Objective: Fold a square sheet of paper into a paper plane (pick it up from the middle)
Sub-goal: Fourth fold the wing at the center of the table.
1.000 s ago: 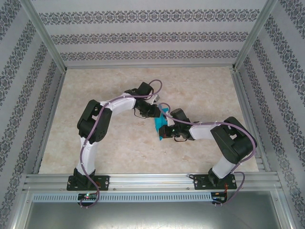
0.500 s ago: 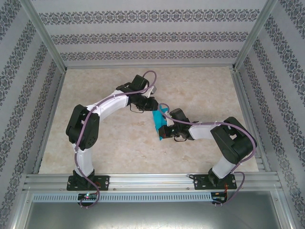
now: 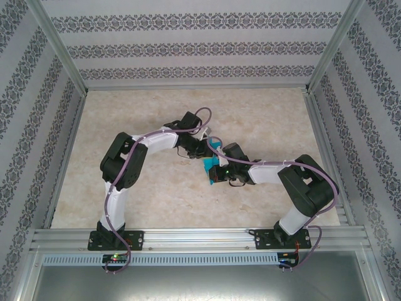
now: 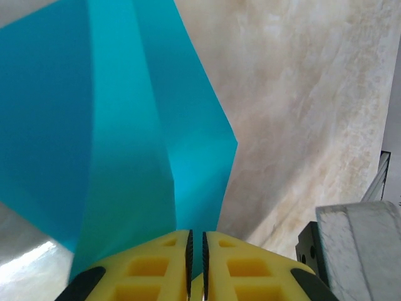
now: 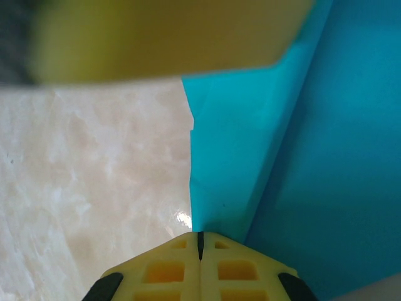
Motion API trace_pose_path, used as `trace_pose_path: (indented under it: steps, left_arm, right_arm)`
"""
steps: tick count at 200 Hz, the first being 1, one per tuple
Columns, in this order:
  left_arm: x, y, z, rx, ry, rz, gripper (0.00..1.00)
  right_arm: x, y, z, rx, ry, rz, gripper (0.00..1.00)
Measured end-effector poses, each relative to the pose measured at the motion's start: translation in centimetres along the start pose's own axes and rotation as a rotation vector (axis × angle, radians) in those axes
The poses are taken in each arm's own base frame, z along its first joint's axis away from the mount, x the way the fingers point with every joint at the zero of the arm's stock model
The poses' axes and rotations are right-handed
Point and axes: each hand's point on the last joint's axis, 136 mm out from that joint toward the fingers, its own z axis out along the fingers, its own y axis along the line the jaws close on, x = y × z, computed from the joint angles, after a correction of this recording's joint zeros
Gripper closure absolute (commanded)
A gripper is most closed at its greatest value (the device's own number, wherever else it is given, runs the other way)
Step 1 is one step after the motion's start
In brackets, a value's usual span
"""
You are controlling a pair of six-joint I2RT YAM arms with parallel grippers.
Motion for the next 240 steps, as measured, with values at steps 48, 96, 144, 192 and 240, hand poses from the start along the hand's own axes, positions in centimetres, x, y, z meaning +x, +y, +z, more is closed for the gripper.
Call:
trace_pose_path:
  steps: [48, 96, 144, 192, 240]
  left_arm:
    - [0.2, 1.3, 2.0, -0.001, 0.019, -0.032, 0.84]
    - [0.1, 1.8, 2.7, -0.007, 0.024, -0.048, 0.84]
    - [-0.9, 1.6, 3.1, -0.008, 0.023, -0.062, 0.84]
    - [-1.5, 1.7, 3.3, -0.032, 0.034, -0.077, 0.84]
    - [-3.1, 1.5, 3.7, -0.047, 0.036, -0.074, 0.83]
  right_arm:
    - [0.0, 0.0, 0.0, 0.008, -0.003, -0.007, 0.99]
    - [0.0, -0.1, 0.0, 0.009, -0.004, -0.011, 1.0]
    - [-0.2, -0.2, 0.1, 0.032, -0.017, -0.032, 1.0]
    - [-0.4, -0.4, 0.1, 0.057, -0.033, -0.052, 1.0]
    - [-1.0, -0.8, 0.0, 0.09, -0.057, -0.069, 1.0]
